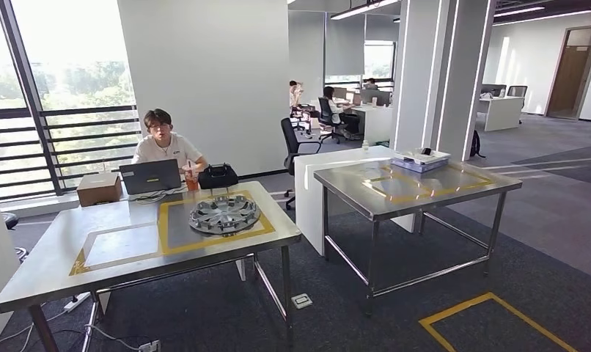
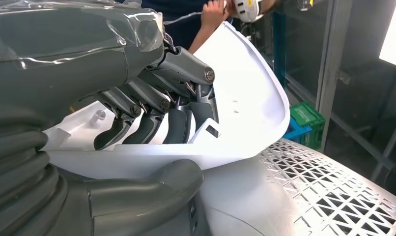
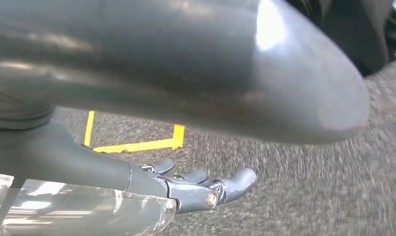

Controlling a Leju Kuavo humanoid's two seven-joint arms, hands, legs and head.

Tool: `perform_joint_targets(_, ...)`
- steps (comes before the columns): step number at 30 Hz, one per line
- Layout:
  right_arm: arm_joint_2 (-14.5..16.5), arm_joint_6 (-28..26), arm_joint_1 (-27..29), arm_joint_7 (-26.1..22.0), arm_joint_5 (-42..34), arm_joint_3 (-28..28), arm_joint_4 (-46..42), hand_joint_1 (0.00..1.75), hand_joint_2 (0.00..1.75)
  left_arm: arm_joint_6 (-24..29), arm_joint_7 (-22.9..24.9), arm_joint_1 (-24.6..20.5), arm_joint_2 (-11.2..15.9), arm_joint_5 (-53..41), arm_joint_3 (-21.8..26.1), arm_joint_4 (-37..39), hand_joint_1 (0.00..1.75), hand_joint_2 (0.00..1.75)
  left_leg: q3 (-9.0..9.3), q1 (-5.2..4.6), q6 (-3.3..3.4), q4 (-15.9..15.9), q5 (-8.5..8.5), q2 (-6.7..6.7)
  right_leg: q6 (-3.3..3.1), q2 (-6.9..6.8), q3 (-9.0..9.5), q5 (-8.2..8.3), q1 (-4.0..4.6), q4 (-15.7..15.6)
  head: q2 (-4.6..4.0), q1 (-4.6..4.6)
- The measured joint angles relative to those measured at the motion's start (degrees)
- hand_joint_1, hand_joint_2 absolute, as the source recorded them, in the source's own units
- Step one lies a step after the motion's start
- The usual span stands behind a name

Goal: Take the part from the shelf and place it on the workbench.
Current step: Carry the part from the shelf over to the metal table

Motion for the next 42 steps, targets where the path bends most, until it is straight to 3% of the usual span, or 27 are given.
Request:
perform_joint_targets(1, 0.02, 0.27, 0.02, -0.08, 0.0, 0.1, -0.18, 0.0, 0.0, 0.08, 0.08, 0.1, 0.07, 0.14, 0.04, -0.21, 1.61, 1.75, 0.49, 0.2, 0.05, -0.59, 0.3, -0.93, 0.2, -0.09, 0.22, -0.15, 0.0, 0.03, 0.02, 0.06)
perform_joint_targets(3, 0.06, 0.57, 0.1, -0.14, -0.02, 0.31, -0.55, 0.0, 0.0, 0.37, 0.2, 0.21, 0.07, 0.27, 0.11, -0.56, 1.61, 1.75, 1.64, 0.71, 0.28, -1.94, 1.05, -2.66, 0.31, 2.62, -0.69, -1.36, -0.02, 2.54, -0.01, 0.1)
perform_joint_targets(5, 0.02, 0.36, 0.32, -0.08, -0.03, 0.36, -0.66, 0.0, 0.0, 0.65, 0.22, 0.5, -0.02, 0.11, 0.13, -0.68, 1.61, 1.75, 2.1, 1.02, 0.43, -2.43, 1.42, -4.11, 0.17, 6.26, -4.39, -3.88, -0.16, 9.31, -0.02, 0.26)
perform_joint_targets(7, -0.09, -0.51, 0.47, 0.08, 0.0, 0.31, -0.64, 0.0, 0.0, 0.73, 0.16, 1.01, -0.05, -0.36, 0.14, -0.68, 1.61, 1.75, 2.1, 1.03, 0.4, -2.4, 1.37, -5.47, 0.45, 7.24, -8.02, -5.18, -0.25, 14.77, 0.01, 0.47)
perform_joint_targets(8, -0.17, -1.1, 0.44, 0.07, 0.02, 0.29, -0.62, 0.0, 0.0, 0.73, 0.11, 1.21, -0.05, -0.62, 0.14, -0.68, 1.61, 1.75, 2.15, 1.04, 0.32, -2.34, 1.28, -6.1, 0.89, 7.34, -8.58, -4.47, -0.35, 14.69, 0.01, 0.52)
perform_joint_targets(10, -0.35, -2.16, 0.2, -0.09, 0.01, 0.26, -0.57, 0.0, 0.0, 0.72, 0.02, 1.39, -0.04, -1.01, 0.19, -0.68, 1.61, 1.75, 2.28, 1.14, -0.08, -1.94, 0.86, -6.93, 2.1, 7.4, -6.62, -0.72, -0.77, 8.41, 0.01, 0.62)
perform_joint_targets(12, -0.45, -2.71, -0.13, -0.2, 0.0, 0.23, -0.48, 0.0, 0.0, 0.71, -0.05, 1.42, -0.03, -1.19, 0.24, -0.67, 1.61, 1.75, 2.24, 1.08, -0.65, -1.26, 0.24, -7.33, 2.63, 7.59, -4.14, 2.26, -0.97, 2.2, 0.01, 0.74)
perform_joint_targets(13, -0.46, -2.8, -0.24, -0.21, 0.0, 0.22, -0.44, 0.0, 0.0, 0.7, -0.07, 1.43, -0.03, -1.22, 0.26, -0.67, 1.61, 1.75, 2.19, 1.01, -0.84, -1.0, 0.03, -7.39, 2.64, 7.68, -3.58, 2.81, -0.98, 0.87, 0.01, 0.77)
perform_joint_targets(16, -0.43, -2.83, -0.31, -0.22, 0.0, 0.22, -0.38, 0.0, 0.0, 0.7, -0.09, 1.44, -0.02, -1.23, 0.27, -0.67, 1.61, 1.75, 2.11, 0.88, -1.0, -0.85, -0.12, -7.43, 2.45, 7.76, -3.6, 2.81, -0.86, 0.81, 0.01, 0.8)
perform_joint_targets(18, -0.49, -2.93, -0.43, -0.11, 0.0, 0.22, -0.28, 0.0, 0.0, 0.66, -0.13, 1.43, 0.05, -1.28, 0.31, -0.68, 1.61, 1.75, 1.97, 0.87, -1.15, -0.63, -0.32, -7.47, 1.56, 7.71, -3.39, 2.85, -0.71, 0.6, 0.01, 0.65)
perform_joint_targets(19, -0.56, -2.99, -0.49, 0.0, 0.0, 0.26, -0.12, 0.0, 0.0, 0.62, -0.17, 1.39, 0.13, -1.32, 0.34, -0.7, 1.61, 1.75, 1.63, 0.96, -1.48, 0.18, -0.95, -7.07, 0.81, 7.49, -3.12, 2.79, -0.78, 0.45, 0.01, 0.49)
perform_joint_targets(20, -0.63, -3.04, -0.53, 0.11, 0.0, 0.29, 0.04, 0.0, 0.0, 0.58, -0.21, 1.35, 0.19, -1.34, 0.36, -0.71, 1.61, 1.75, 0.82, 1.14, -1.89, 1.98, -2.05, -6.47, 0.01, 7.2, -2.81, 2.68, -0.84, 0.35, 0.01, 0.34)
perform_joint_targets(22, -0.69, -3.06, -0.51, 0.22, 0.0, 0.3, 0.36, 0.0, 0.0, 0.53, -0.24, 1.28, 0.28, -1.33, 0.36, -0.72, 1.61, 1.75, -2.52, 1.63, -2.82, 8.8, -5.47, -5.01, -0.83, 6.57, -2.41, 2.36, -0.99, 0.25, 0.01, 0.17)
perform_joint_targets(24, -0.68, -3.06, -0.56, 0.26, 0.0, 0.02, 0.46, 0.0, 0.0, 0.52, -0.19, 1.3, 0.31, -1.21, 0.34, -0.7, 1.61, 1.75, -6.24, 2.0, -3.14, 15.32, -7.47, -4.41, -1.01, 6.15, -2.31, 2.17, -0.88, 0.26, 0.01, 0.14)
perform_joint_targets(25, -0.66, -3.06, -0.64, 0.31, 0.0, -0.21, 0.48, 0.0, 0.0, 0.52, -0.16, 1.3, 0.32, -1.13, 0.32, -0.69, 1.61, 1.75, -6.94, 2.1, -3.12, 16.06, -7.02, -4.29, -1.03, 5.96, -2.22, 2.08, -0.81, 0.26, 0.01, 0.12)
perform_joint_targets(27, -0.58, -3.06, -0.79, 0.4, 0.0, -0.61, 0.48, 0.0, 0.0, 0.52, -0.12, 1.24, 0.33, -1.02, 0.31, -0.69, 1.61, 1.75, -4.87, 2.04, -2.51, 11.06, -3.37, -4.09, -1.05, 5.76, -1.82, 1.87, -0.58, 0.23, 0.01, 0.07)
perform_joint_targets(29, -0.2, -3.06, -0.89, 0.42, 0.0, -0.9, 0.47, 0.0, 0.0, 0.52, -0.1, 1.0, 0.33, -0.97, 0.3, -0.73, 1.61, 1.75, -1.11, 1.35, -1.02, 3.35, -0.23, -3.12, -0.95, 5.67, -1.48, 1.68, -0.44, 0.15, 0.0, 0.09)
perform_joint_targets(31, 0.27, -2.86, -0.95, 0.36, 0.0, -1.2, 0.39, 0.0, 0.0, 0.49, -0.19, 0.47, 0.36, -1.01, 0.28, -0.76, 1.61, 1.75, 0.46, 0.55, 0.04, -0.03, 0.24, -2.37, -0.56, 5.37, -1.44, 1.58, -0.57, 0.02, 0.01, 0.05)
perform_joint_targets(33, 0.57, -2.56, -1.01, 0.23, 0.0, -1.44, 0.19, 0.0, 0.0, 0.27, -0.48, -0.31, 0.43, -1.07, 0.28, -0.69, 1.61, 1.75, 0.91, 0.53, 0.26, -0.92, 0.36, -2.8, -0.03, 4.92, -1.31, 1.53, -0.6, -0.19, 0.02, -0.06)
perform_joint_targets(35, 0.73, -2.42, -1.1, 0.1, -0.01, -1.6, 0.0, 0.0, 0.0, -0.11, -0.76, -1.05, 0.44, -1.04, 0.3, -0.52, 1.61, 1.75, 2.08, 0.92, 0.34, -2.43, 1.05, -3.3, 0.27, 5.51, -1.73, 0.87, -0.51, 1.08, 0.01, 0.02)
perform_joint_targets(39, 0.61, -2.37, -1.09, 0.02, 0.01, -2.21, -0.1, 0.0, 0.0, -0.57, -0.99, -1.73, 0.29, -0.99, 0.26, 0.08, 1.61, 1.75, 2.79, 1.19, 0.4, -3.19, 1.5, -4.21, 0.63, 7.32, -8.44, -3.47, -0.79, 13.42, 0.0, 0.38)
perform_joint_targets(40, 0.57, -2.35, -1.07, 0.02, 0.01, -2.33, -0.14, 0.0, 0.0, -0.64, -0.98, -1.73, 0.28, -1.05, 0.23, 0.2, 1.61, 1.75, 2.79, 1.23, 0.31, -3.12, 1.42, -4.49, 1.07, 7.37, -9.43, -3.4, -0.93, 14.63, 0.0, 0.39)
perform_joint_targets(41, 0.54, -2.34, -1.05, 0.0, 0.01, -2.43, -0.17, 0.0, 0.0, -0.7, -0.93, -1.74, 0.28, -1.16, 0.19, 0.29, 1.61, 1.75, 2.8, 1.31, 0.15, -2.96, 1.28, -4.74, 1.66, 7.37, -9.31, -2.43, -1.1, 13.62, 0.01, 0.44)
perform_joint_targets(42, 0.53, -2.33, -1.05, -0.02, 0.01, -2.5, -0.22, 0.0, 0.0, -0.73, -0.85, -1.74, 0.28, -1.37, 0.17, 0.35, 1.61, 1.75, 2.8, 1.45, -0.13, -2.65, 1.04, -4.97, 2.34, 7.37, -8.0, -0.71, -1.34, 10.35, 0.01, 0.5)
